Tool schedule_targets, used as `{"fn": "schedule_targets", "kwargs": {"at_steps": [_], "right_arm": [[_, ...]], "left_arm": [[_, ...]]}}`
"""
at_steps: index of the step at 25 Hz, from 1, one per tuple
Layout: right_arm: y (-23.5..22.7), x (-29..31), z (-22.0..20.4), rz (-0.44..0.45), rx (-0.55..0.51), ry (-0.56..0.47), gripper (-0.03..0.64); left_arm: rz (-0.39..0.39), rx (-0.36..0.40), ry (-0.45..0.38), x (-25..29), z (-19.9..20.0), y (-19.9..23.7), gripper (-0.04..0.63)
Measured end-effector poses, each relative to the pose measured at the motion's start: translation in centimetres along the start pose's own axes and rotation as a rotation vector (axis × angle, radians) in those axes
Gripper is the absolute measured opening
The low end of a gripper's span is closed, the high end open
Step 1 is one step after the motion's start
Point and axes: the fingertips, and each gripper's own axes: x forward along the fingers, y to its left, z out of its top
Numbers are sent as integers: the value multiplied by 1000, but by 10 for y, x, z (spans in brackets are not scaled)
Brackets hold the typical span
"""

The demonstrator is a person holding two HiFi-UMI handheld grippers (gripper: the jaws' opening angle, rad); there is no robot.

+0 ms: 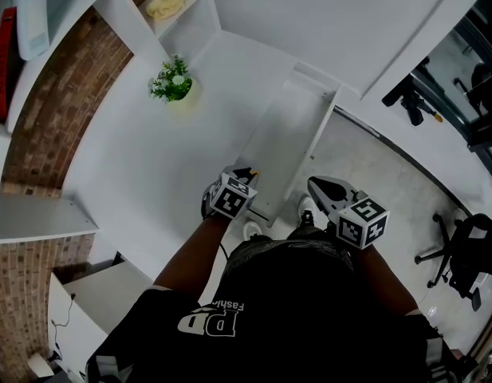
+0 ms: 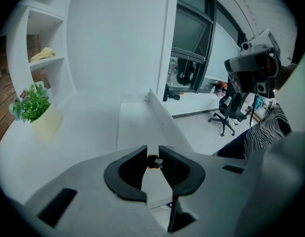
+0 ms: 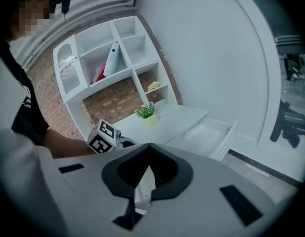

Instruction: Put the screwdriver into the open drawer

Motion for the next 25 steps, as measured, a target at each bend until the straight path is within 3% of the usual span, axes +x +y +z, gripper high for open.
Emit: {"fn": "schedule_targets", "kwargs": {"at_steps": [15, 20, 25], "right_arm": [[-51, -15, -12, 4, 53, 56, 3], [-65, -19, -16, -8, 77, 62, 3], [-80, -25, -19, -24, 90, 71, 5]], "left_arm": [[-56, -22, 258, 79, -58, -23, 87], [-53, -30, 272, 98, -56, -18, 87], [-24, -47, 234, 112, -39, -7, 89]]}}
